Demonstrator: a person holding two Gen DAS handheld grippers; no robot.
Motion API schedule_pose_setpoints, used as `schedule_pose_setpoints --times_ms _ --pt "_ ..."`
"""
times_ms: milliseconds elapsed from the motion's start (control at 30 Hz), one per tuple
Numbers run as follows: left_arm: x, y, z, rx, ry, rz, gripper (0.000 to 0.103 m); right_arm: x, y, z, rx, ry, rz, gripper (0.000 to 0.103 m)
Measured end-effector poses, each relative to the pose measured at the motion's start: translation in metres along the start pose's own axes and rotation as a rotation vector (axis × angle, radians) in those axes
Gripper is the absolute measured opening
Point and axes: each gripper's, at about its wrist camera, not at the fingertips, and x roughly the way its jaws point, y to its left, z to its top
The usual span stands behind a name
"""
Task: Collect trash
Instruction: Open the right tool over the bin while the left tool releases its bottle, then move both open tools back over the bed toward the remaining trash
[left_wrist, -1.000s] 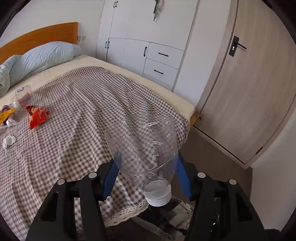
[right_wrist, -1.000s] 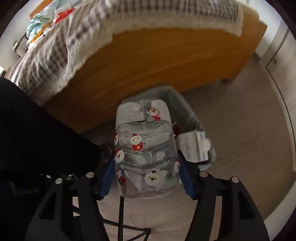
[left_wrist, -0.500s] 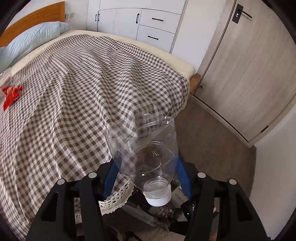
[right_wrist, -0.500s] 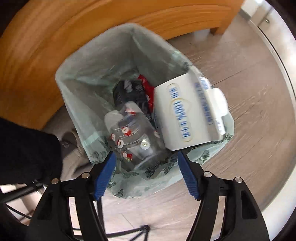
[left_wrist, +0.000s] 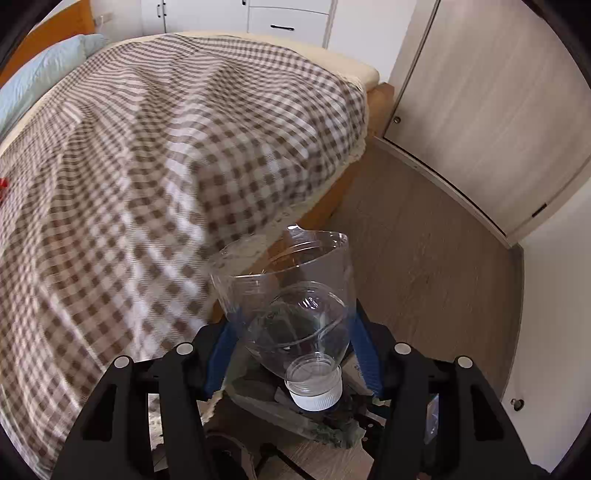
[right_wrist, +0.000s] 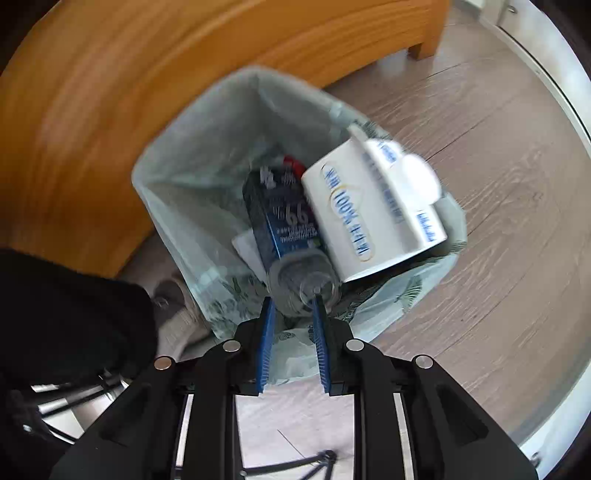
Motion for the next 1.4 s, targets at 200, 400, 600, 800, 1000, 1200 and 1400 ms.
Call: schedule_pose_setpoints --times_ms 200,400,600,800,1000,1200,1400 --pt "0.083 -0.029 -0.022 0.168 0.191 0.079 0.057 -0.036 -0.019 0.008 0.057 -0.088 0.028 0.021" --pt "0.123 -0.022 -0.046 0.229 0.309 0.166 0.057 -0.042 -0.03 0.016 0.094 -0.117 0.048 0.021" --pt "0.147 -0.012 -0.065 0.227 0.431 0.217 0.059 -0.038 -0.029 0.015 0.106 -0.099 0.059 0.021" --pt "0.146 -0.005 -0.072 0.229 0.467 0.254 0.074 -0.035 -0.02 0.014 0.088 -0.085 0.059 0.021" --pt "0.142 -0.004 -0.075 0.225 0.431 0.216 0.075 -0.039 -0.013 0.016 0.067 -0.086 0.052 0.021" --pt "0.125 -0.003 -0.062 0.178 0.445 0.177 0.076 -0.048 -0.008 0.021 0.059 -0.076 0.027 0.036" --pt "0.093 -0.004 -0.046 0.132 0.368 0.094 0.076 -0.081 -0.001 0.026 0.03 -0.123 -0.013 0.047"
